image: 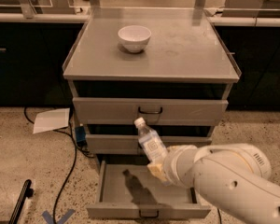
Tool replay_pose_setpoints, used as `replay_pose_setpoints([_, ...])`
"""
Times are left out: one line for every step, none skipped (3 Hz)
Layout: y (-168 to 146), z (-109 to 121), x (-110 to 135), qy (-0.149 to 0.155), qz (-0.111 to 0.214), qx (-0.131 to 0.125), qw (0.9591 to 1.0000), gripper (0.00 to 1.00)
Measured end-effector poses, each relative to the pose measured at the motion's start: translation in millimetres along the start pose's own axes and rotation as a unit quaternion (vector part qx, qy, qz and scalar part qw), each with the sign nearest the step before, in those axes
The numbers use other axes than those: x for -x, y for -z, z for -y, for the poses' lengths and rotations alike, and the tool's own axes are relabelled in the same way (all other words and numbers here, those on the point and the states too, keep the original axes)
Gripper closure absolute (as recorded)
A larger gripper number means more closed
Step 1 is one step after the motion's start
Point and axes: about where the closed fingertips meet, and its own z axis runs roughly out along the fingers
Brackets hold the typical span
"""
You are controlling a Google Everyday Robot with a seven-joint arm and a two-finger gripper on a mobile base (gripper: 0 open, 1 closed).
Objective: Pick blue plastic bottle from bottom drawer and place on counter
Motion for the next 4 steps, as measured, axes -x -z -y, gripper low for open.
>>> replay_pose_setpoints([41, 11, 50, 0.041, 0.01, -0.043, 0.9982, 1.0])
replay_pose_setpoints([79, 21, 98, 0.072, 0.019, -0.085, 0.9936, 1.0])
replay_pose_setpoints([106, 34, 131, 0.08, 0.04, -0.121, 0.9887, 1.0])
replay_pose_setpoints([129, 50, 162, 0.076, 0.071, -0.155, 0.9824, 1.0])
